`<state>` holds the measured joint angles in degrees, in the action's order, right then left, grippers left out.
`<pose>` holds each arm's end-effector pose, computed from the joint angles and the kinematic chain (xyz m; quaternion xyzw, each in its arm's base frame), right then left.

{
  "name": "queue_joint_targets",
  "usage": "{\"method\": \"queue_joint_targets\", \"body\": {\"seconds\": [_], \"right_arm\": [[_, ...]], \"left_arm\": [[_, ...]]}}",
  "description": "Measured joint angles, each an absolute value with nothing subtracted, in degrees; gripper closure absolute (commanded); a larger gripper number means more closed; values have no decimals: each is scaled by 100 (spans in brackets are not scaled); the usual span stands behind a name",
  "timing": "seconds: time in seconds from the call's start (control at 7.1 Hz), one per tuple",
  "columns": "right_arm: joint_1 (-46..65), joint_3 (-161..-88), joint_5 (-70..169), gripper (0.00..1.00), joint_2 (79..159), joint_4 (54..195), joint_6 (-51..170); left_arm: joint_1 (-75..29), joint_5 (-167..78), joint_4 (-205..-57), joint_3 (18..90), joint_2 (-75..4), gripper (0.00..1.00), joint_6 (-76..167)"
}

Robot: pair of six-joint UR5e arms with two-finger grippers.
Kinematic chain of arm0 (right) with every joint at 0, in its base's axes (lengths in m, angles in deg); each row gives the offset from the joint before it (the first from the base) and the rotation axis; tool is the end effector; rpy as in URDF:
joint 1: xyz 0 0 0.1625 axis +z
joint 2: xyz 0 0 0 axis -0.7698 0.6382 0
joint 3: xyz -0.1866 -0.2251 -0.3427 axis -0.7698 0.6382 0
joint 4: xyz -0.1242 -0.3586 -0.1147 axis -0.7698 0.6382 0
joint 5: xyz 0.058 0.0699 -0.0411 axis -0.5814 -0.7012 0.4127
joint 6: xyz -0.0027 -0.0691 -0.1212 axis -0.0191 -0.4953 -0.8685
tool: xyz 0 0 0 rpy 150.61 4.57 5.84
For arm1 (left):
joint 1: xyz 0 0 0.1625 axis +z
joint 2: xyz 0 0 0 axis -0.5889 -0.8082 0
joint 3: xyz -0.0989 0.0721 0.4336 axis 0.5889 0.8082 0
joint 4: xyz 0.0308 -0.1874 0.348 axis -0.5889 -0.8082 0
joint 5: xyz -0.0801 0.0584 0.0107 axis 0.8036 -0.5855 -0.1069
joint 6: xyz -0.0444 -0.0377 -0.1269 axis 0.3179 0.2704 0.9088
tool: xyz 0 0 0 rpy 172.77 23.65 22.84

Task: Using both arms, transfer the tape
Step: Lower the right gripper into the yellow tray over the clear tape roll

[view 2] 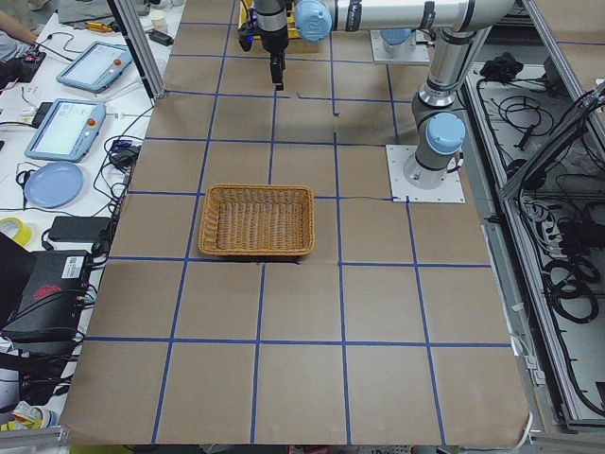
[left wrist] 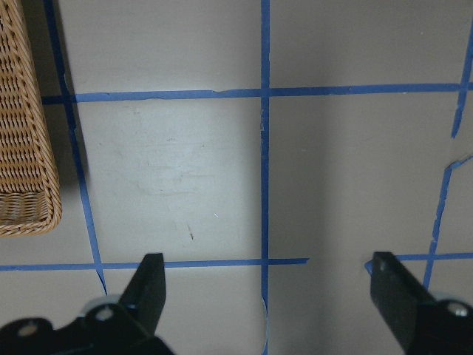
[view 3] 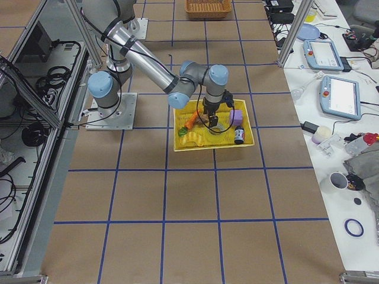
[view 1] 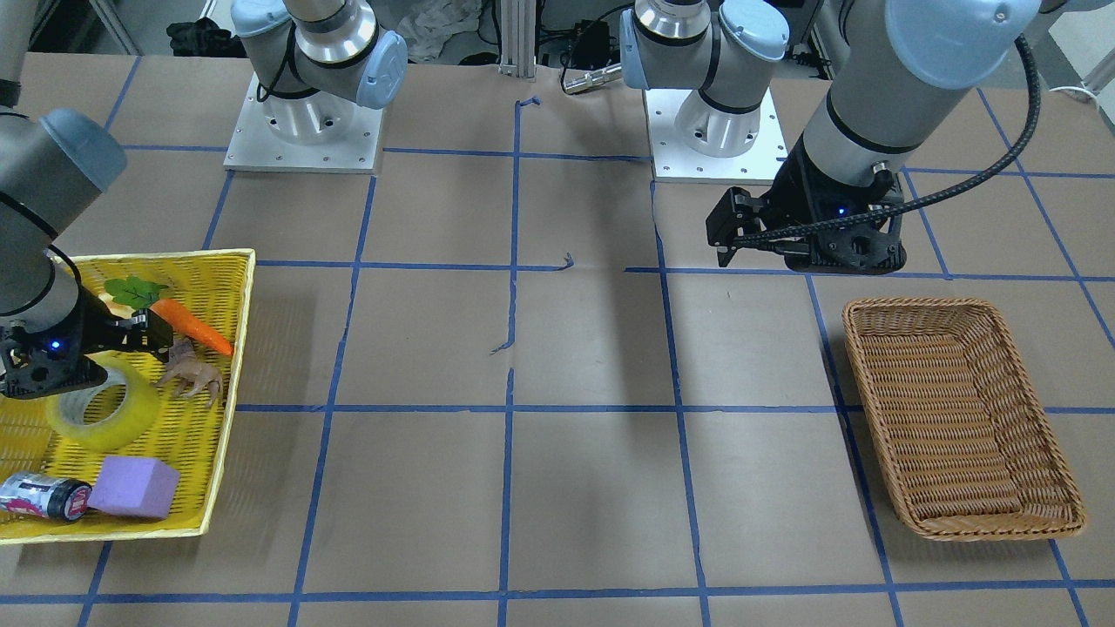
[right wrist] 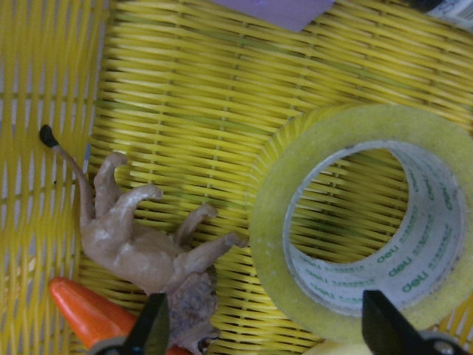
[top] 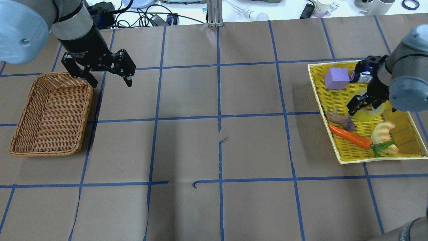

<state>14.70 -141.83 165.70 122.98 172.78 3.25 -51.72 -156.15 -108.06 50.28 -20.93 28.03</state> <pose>-0.1070 -0.5271 0.2287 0.1281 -0.9912 -0.0276 0.0160 -0.1138 -0.5045 0.4468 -0.0056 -0.9989 -0.0472 0.0013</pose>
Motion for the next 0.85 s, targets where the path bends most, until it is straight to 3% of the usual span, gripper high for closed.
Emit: {"method": "queue_joint_targets", "body": {"seconds": [0.28, 0.42, 0.56, 0.7, 0.85], "right_arm": [[1470, -14170, 16563, 11, 12172, 17478, 324], [1470, -14182, 16562, 26, 12117, 17556, 324], [1470, -14188, 16562, 55, 12048, 17597, 324], [1470, -14178, 16564, 97, 11993, 17624, 324], [1470, -14165, 16590, 100, 11972, 17635, 326]], "left_arm": [[-5172, -15615, -10801, 5027, -2095, 0, 2804], [-5172, -15615, -10801, 5027, -2095, 0, 2805], [-5172, -15615, -10801, 5028, -2095, 0, 2806], [-5172, -15615, -10801, 5030, -2095, 0, 2806], [-5172, -15615, -10801, 5031, -2098, 0, 2806]]}}
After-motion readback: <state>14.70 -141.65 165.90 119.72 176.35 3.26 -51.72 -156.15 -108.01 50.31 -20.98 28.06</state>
